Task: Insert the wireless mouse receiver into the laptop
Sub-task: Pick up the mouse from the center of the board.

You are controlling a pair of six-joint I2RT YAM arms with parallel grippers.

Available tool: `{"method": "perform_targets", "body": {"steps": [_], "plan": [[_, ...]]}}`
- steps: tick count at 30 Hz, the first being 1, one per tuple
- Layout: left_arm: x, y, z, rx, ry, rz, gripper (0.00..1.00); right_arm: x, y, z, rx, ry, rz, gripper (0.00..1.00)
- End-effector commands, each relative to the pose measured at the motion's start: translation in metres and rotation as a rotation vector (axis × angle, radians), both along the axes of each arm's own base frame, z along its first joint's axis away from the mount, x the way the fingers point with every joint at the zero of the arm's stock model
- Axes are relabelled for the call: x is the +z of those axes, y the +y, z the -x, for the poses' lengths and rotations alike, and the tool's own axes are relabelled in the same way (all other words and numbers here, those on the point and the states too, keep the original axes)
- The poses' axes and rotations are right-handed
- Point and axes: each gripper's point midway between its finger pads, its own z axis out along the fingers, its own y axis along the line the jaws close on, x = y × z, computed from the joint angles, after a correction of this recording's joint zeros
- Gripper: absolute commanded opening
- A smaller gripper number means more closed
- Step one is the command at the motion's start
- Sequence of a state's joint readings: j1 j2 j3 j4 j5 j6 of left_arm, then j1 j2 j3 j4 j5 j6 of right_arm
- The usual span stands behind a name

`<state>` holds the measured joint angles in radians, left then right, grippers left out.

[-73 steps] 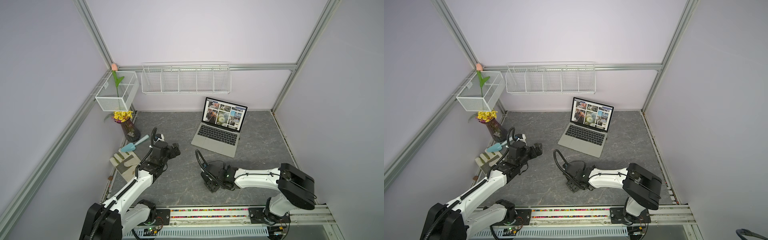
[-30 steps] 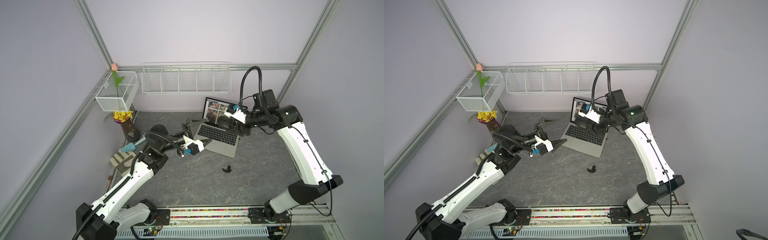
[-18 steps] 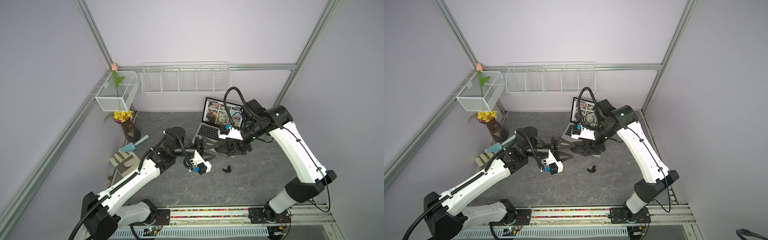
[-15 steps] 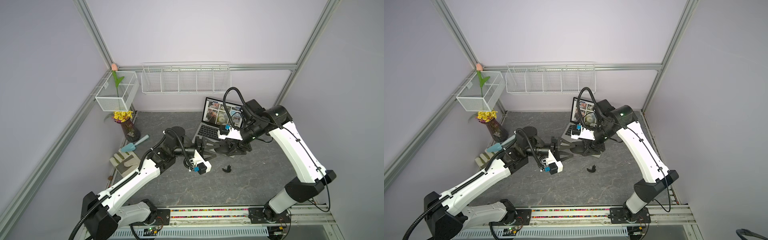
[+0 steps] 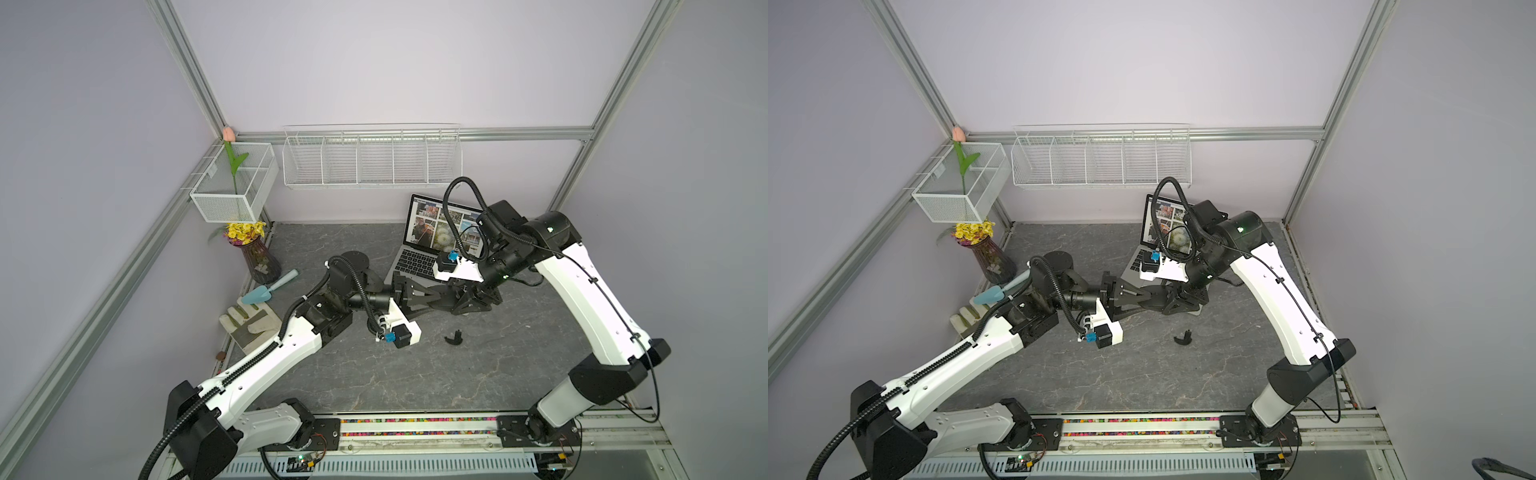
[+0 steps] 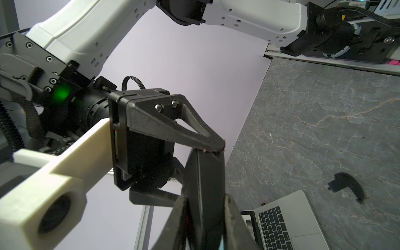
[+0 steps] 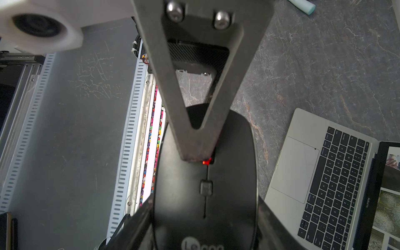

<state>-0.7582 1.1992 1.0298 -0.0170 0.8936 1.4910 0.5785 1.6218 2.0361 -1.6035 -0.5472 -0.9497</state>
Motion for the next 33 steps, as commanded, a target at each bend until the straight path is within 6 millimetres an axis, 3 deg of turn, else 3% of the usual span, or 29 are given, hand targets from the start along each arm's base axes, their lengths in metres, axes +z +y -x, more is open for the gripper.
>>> {"method": "perform_targets", "body": {"steps": [1,4,7,10,12,13,16,19,22,24,26,29,33], "plan": [[-0.004,-0.005,0.009,-0.055,0.084,-0.033,0.02,0.005,0.002,0.023,0.025,0.115,-0.026,0.3],[0.004,-0.008,-0.006,0.025,0.162,-0.009,0.0,0.016,0.002,0.021,0.0,0.086,-0.068,0.42],[0.005,-0.012,-0.023,0.104,0.188,0.008,0.0,0.028,0.001,0.015,-0.063,0.032,-0.117,0.7],[0.016,-0.012,-0.045,0.172,0.27,0.048,0.0,0.046,-0.008,-0.002,-0.173,-0.079,-0.206,0.82],[0.025,-0.008,-0.058,0.195,0.346,0.07,0.0,0.063,-0.017,-0.012,-0.252,-0.153,-0.302,0.99],[0.029,-0.006,-0.064,0.204,0.395,0.078,0.0,0.074,-0.022,-0.018,-0.3,-0.207,-0.36,0.89],[0.041,0.0,-0.076,0.209,0.533,0.098,0.0,0.099,-0.04,-0.04,-0.474,-0.369,-0.492,0.89],[0.044,0.001,-0.082,0.224,0.643,0.128,0.0,0.096,-0.058,-0.055,-0.616,-0.436,-0.519,0.89],[0.058,0.006,-0.096,0.278,0.875,0.206,0.0,0.084,-0.078,-0.08,-0.815,-0.449,-0.531,0.89],[0.061,0.011,-0.104,0.327,1.063,0.25,0.0,0.073,-0.092,-0.102,-1.011,-0.409,-0.572,0.89],[0.057,0.023,-0.12,0.441,1.277,0.335,0.0,0.042,-0.11,-0.121,-1.258,-0.284,-0.58,0.89],[0.025,0.045,-0.131,0.573,1.524,0.417,0.0,-0.027,-0.119,-0.121,-1.449,-0.075,-0.477,0.89],[-0.022,0.083,-0.133,0.714,1.768,0.498,0.0,-0.122,-0.109,-0.096,-1.447,0.099,-0.247,0.89]]}}
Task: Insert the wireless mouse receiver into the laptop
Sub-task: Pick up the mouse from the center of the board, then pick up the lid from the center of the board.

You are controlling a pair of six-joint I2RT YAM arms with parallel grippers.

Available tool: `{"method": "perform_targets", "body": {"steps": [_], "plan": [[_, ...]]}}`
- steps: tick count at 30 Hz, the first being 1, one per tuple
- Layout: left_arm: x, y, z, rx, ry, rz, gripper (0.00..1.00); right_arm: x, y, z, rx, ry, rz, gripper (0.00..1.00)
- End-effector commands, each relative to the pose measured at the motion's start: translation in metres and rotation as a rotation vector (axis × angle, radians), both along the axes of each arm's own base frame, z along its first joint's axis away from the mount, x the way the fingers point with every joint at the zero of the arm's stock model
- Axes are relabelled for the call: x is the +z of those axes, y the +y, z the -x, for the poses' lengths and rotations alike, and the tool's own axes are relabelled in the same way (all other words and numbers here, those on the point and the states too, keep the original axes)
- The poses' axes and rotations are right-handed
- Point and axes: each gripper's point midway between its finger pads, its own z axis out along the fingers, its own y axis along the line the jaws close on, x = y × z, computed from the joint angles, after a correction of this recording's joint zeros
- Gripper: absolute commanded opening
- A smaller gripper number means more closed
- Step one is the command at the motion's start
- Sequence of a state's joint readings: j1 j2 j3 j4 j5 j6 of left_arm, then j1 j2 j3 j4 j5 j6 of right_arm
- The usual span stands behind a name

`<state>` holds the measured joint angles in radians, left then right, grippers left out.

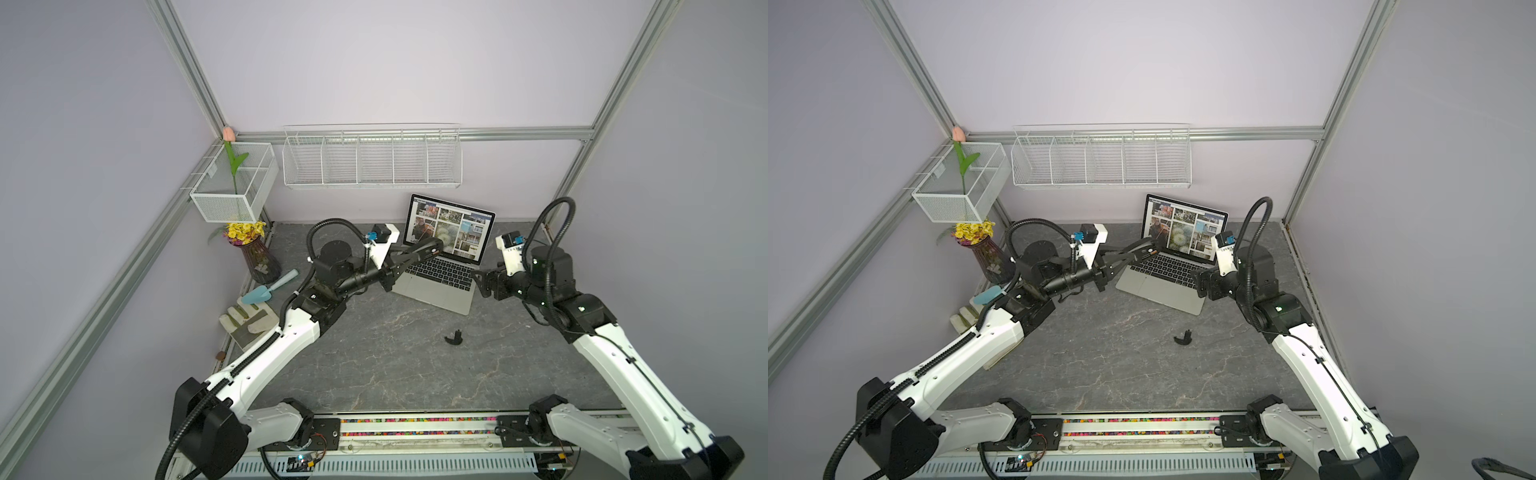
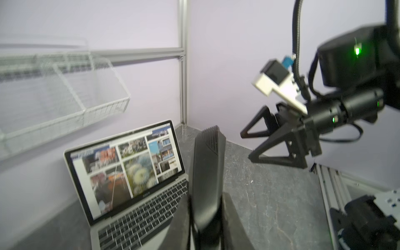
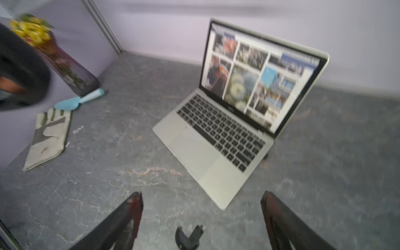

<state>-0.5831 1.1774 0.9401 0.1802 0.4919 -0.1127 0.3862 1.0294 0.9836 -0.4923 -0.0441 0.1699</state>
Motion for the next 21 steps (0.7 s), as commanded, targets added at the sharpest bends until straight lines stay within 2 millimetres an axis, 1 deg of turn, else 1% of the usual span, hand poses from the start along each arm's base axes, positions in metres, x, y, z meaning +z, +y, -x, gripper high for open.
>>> {"method": "perform_targets", "body": {"steps": [1,2,3,4,5,7,8,9,10,11,12,15,16,18,21], "plan": [[-0.034,0.037,-0.011,0.179,0.352,0.133,0.0,-0.063,-0.008,0.014,-0.145,0.226,-0.033,0.89],[-0.044,0.045,-0.01,0.198,0.398,0.138,0.0,-0.091,-0.014,0.022,-0.208,0.32,-0.026,0.9],[-0.053,0.051,-0.009,0.217,0.437,0.133,0.0,-0.109,-0.017,0.028,-0.252,0.385,-0.034,0.92],[-0.062,0.058,-0.007,0.246,0.473,0.118,0.0,-0.123,-0.015,0.034,-0.272,0.435,-0.05,0.93],[-0.072,0.063,-0.006,0.274,0.508,0.094,0.0,-0.132,-0.004,0.039,-0.225,0.447,-0.057,0.94],[-0.086,0.073,-0.004,0.328,0.562,0.061,0.0,-0.139,0.029,0.052,0.008,0.363,0.027,0.98],[-0.093,0.078,-0.005,0.347,0.591,0.055,0.0,-0.143,0.045,0.061,0.138,0.319,0.091,0.98],[-0.096,0.08,-0.006,0.351,0.611,0.063,0.0,-0.146,0.058,0.068,0.241,0.298,0.138,0.94],[-0.101,0.083,-0.006,0.352,0.636,0.08,0.0,-0.151,0.064,0.073,0.306,0.297,0.199,0.9],[-0.105,0.086,-0.008,0.353,0.662,0.101,0.0,-0.157,0.068,0.075,0.351,0.319,0.252,0.87],[-0.108,0.089,-0.009,0.353,0.685,0.12,0.0,-0.163,0.07,0.078,0.386,0.353,0.294,0.86],[-0.113,0.098,-0.008,0.342,0.721,0.16,0.0,-0.185,0.071,0.09,0.489,0.436,0.485,0.76],[-0.115,0.101,-0.007,0.344,0.727,0.161,0.0,-0.187,0.072,0.088,0.512,0.432,0.556,0.73],[-0.116,0.107,-0.007,0.347,0.732,0.159,0.0,-0.197,0.067,0.09,0.543,0.459,0.677,0.67],[-0.115,0.113,-0.008,0.337,0.738,0.163,0.0,-0.204,0.063,0.091,0.581,0.479,0.744,0.56]]}}
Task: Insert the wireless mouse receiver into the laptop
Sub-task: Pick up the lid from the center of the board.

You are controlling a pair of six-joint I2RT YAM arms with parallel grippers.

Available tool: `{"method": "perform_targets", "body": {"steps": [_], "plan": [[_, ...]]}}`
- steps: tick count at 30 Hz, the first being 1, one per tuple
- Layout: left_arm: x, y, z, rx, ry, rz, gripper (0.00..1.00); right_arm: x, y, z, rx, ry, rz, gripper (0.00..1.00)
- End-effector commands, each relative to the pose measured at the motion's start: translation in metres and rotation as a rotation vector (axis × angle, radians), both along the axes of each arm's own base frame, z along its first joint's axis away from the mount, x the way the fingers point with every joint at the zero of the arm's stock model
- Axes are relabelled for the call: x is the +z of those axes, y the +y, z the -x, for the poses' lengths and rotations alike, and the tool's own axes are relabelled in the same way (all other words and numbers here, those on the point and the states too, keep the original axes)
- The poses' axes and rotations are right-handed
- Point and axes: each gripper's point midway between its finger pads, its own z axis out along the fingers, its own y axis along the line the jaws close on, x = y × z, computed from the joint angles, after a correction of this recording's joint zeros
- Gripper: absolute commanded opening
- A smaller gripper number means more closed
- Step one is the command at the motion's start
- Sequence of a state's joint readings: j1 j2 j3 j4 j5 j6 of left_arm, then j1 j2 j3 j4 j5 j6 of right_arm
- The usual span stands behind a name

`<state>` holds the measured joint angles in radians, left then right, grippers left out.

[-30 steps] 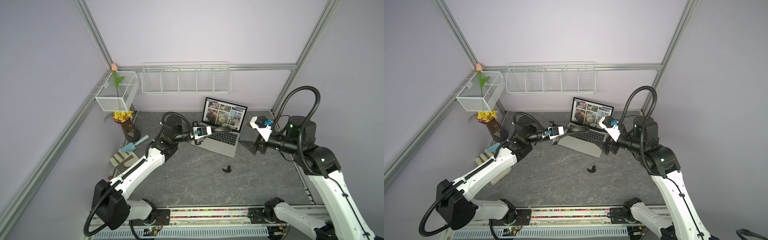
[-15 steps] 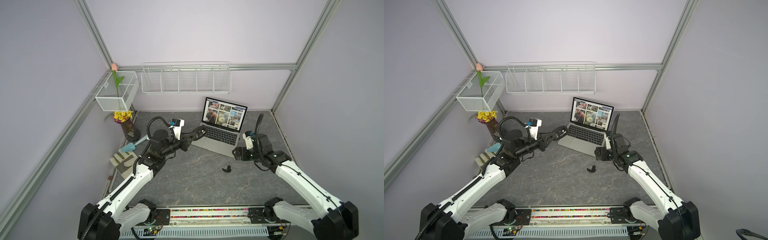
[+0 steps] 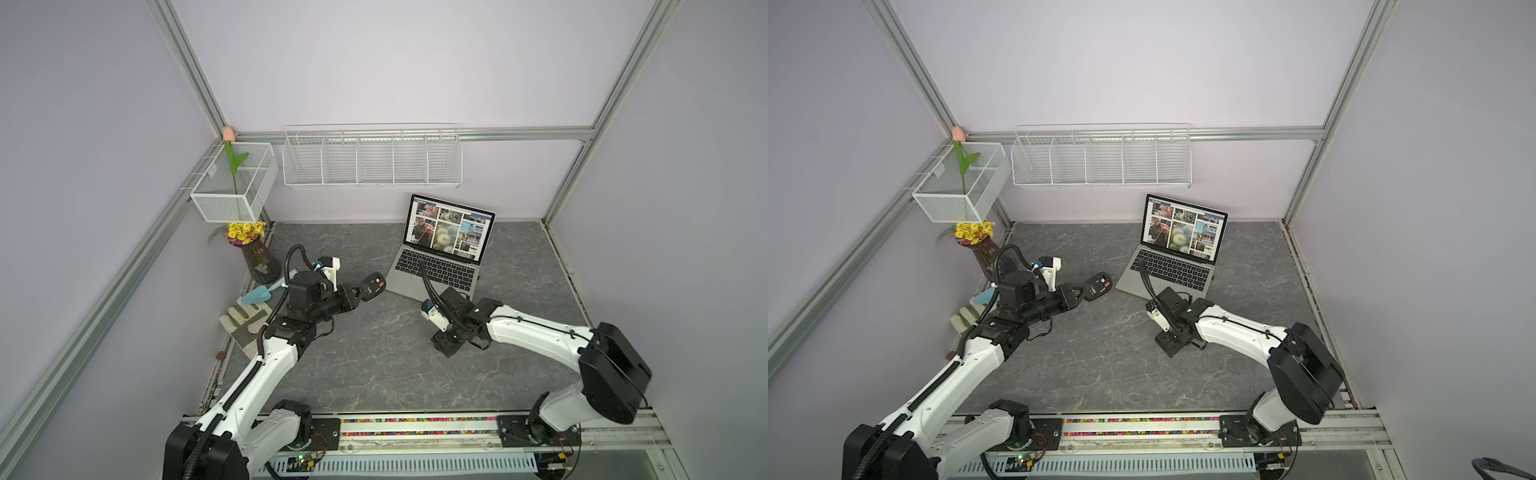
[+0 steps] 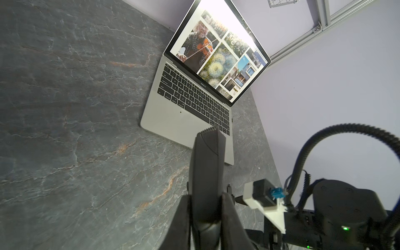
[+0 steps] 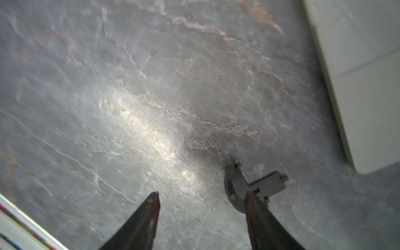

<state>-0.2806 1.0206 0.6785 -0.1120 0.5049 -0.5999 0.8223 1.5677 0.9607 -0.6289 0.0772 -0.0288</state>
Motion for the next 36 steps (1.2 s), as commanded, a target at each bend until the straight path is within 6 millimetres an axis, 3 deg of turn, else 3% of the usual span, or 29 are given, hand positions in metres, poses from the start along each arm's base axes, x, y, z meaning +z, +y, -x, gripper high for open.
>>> {"method": "perform_targets", "body": {"steps": [1,8,11,16,21,36], "plan": [[0.015,0.001,0.005,-0.029,-0.021,0.048,0.0,-0.008,-0.027,0.009,0.124,0.021,0.169,0.53],[0.023,0.005,0.004,-0.026,-0.053,0.035,0.0,-0.016,-0.045,0.017,0.304,0.058,0.295,0.45],[0.025,0.006,0.004,-0.02,-0.064,0.03,0.0,-0.019,-0.039,0.012,0.341,0.035,0.281,0.44],[0.029,0.007,0.005,-0.013,-0.079,0.031,0.0,-0.02,-0.031,-0.005,0.356,-0.043,0.28,0.38],[0.03,0.008,0.006,-0.009,-0.082,0.032,0.0,-0.026,-0.025,0.0,0.381,-0.016,0.251,0.37],[0.041,0.01,0.009,-0.001,-0.125,0.041,0.0,-0.045,-0.043,-0.002,0.324,-0.005,0.346,0.27]]}}
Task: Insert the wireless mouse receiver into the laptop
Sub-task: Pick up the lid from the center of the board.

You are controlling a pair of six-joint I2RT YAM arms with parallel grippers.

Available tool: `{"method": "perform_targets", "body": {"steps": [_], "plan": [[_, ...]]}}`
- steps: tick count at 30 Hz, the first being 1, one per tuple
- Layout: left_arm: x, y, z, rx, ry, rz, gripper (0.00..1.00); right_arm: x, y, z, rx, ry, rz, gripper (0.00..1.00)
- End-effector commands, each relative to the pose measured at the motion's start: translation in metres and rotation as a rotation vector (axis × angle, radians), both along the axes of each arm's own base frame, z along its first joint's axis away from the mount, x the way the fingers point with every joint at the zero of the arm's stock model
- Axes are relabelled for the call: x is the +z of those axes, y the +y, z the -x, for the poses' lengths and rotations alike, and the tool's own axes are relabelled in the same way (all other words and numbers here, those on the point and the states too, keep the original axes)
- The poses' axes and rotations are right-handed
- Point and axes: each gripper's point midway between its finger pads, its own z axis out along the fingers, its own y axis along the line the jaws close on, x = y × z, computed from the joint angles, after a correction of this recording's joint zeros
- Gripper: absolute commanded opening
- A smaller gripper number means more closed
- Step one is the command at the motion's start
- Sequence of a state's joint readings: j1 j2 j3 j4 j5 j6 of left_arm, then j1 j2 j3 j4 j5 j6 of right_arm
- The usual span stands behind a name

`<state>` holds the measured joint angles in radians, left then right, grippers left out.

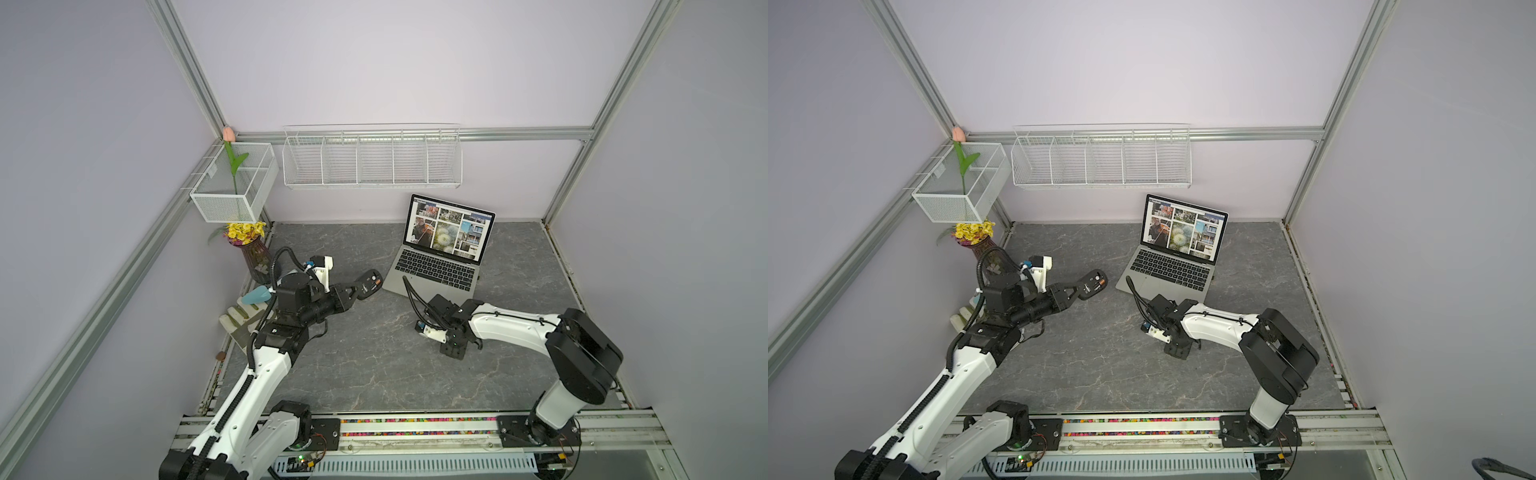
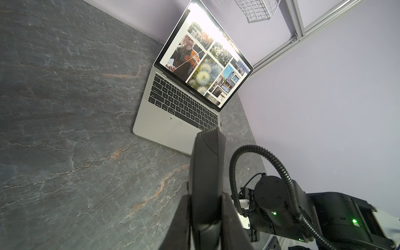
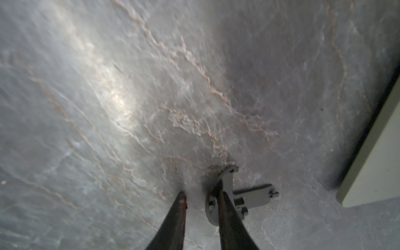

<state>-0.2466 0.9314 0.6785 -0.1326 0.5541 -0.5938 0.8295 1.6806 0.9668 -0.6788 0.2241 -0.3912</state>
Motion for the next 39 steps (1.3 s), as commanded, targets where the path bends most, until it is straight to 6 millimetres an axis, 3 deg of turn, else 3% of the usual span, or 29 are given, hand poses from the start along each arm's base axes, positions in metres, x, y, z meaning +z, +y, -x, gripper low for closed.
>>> {"method": "perform_targets", "body": {"steps": [1,10,18,27,34,39], "plan": [[0.016,0.003,-0.002,0.013,-0.059,0.009,0.0,-0.014,-0.014,0.001,-0.018,0.004,0.075,0.27],[0.017,0.002,-0.003,0.009,-0.074,0.015,0.0,-0.02,-0.022,-0.006,-0.042,-0.041,0.118,0.22],[0.019,0.0,-0.005,0.002,-0.086,0.023,0.0,-0.001,-0.011,-0.004,-0.033,-0.05,0.027,0.11],[0.024,-0.002,-0.012,-0.002,-0.092,0.037,0.0,0.076,-0.005,-0.032,-0.149,-0.183,-0.186,0.07],[0.037,-0.015,-0.02,-0.059,-0.081,0.092,0.0,0.171,-0.003,-0.055,-0.388,-0.212,-0.595,0.07],[0.053,-0.035,-0.025,-0.16,-0.105,0.131,0.0,0.228,-0.025,-0.072,-0.552,-0.233,-0.873,0.06]]}}
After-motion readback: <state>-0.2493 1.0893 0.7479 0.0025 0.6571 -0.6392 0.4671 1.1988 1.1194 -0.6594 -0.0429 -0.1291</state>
